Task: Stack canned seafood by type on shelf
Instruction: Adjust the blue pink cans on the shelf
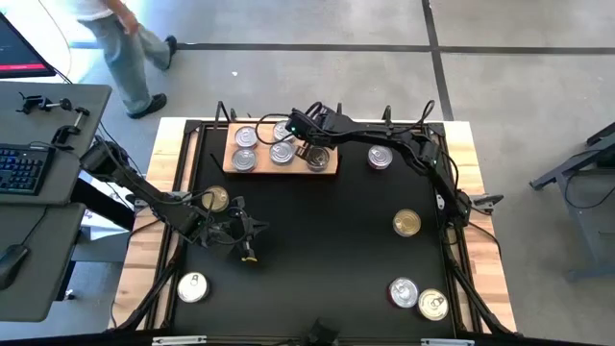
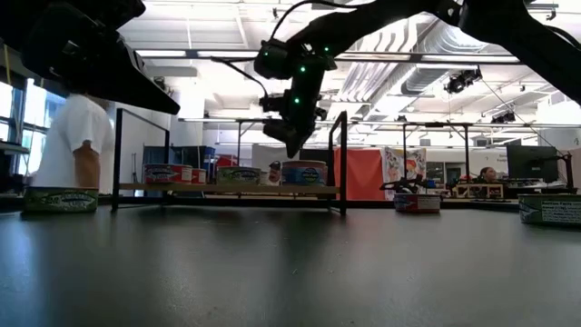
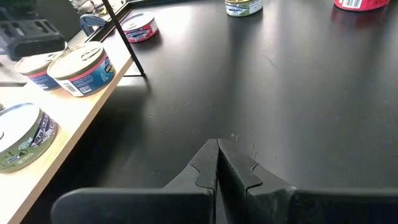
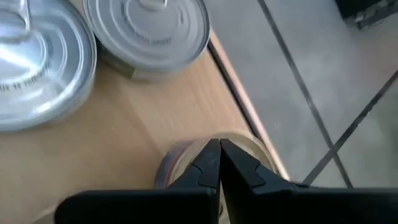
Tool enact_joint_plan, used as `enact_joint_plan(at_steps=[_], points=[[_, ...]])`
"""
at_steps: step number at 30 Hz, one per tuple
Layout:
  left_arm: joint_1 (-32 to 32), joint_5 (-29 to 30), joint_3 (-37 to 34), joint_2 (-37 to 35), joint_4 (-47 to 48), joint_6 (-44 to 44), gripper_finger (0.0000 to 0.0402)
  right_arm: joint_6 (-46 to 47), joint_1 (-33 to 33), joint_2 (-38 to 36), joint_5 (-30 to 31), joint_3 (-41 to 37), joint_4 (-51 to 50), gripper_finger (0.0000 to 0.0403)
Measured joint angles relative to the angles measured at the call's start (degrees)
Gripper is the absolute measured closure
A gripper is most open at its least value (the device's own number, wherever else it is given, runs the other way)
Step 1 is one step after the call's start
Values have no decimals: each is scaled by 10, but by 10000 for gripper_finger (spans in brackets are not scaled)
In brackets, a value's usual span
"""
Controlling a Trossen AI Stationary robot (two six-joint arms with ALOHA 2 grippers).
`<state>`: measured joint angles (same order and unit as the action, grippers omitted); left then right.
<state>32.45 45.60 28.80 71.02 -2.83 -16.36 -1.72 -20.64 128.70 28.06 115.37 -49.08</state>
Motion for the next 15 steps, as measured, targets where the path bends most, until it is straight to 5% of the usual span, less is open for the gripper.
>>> enact_joint_plan(at_steps=[15], points=[[0, 0, 0, 0, 0, 0, 402, 29, -19, 0, -81, 0, -14, 403]])
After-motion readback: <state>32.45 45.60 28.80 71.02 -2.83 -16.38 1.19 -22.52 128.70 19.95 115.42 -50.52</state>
